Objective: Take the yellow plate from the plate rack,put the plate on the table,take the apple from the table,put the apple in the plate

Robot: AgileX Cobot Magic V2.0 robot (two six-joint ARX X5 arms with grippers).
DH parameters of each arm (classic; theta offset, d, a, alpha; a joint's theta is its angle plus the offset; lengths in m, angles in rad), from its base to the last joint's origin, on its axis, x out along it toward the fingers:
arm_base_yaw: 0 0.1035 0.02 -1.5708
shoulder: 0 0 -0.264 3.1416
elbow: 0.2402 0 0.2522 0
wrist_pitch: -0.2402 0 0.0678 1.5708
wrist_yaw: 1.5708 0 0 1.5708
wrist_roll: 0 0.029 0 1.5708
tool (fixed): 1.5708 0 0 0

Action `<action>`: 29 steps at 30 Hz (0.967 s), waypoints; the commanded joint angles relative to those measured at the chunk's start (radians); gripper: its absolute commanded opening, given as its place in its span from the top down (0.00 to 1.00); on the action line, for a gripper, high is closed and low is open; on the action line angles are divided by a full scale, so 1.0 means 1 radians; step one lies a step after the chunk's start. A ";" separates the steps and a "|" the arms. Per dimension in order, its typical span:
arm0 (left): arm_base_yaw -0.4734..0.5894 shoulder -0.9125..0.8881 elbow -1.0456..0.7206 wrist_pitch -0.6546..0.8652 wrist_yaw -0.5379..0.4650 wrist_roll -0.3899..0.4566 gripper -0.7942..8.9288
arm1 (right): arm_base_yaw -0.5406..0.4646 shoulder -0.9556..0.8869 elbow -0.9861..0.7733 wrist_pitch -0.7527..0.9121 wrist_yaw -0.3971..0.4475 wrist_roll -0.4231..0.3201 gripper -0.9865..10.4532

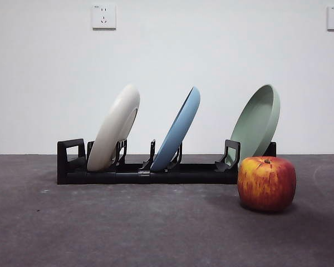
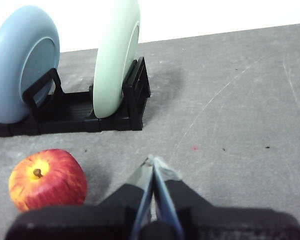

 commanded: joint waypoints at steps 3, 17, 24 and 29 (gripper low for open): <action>0.003 -0.001 -0.007 0.027 0.031 -0.065 0.93 | 0.001 0.001 -0.004 0.050 0.000 0.120 0.92; 0.003 0.318 0.341 0.041 0.153 -0.114 0.93 | 0.001 0.360 0.333 0.003 -0.012 0.213 0.92; 0.002 0.578 0.555 0.032 0.347 -0.114 0.93 | 0.001 0.583 0.532 -0.062 -0.183 0.183 0.92; 0.001 0.788 0.727 -0.062 0.475 -0.114 0.93 | 0.001 0.736 0.679 -0.166 -0.325 0.131 0.91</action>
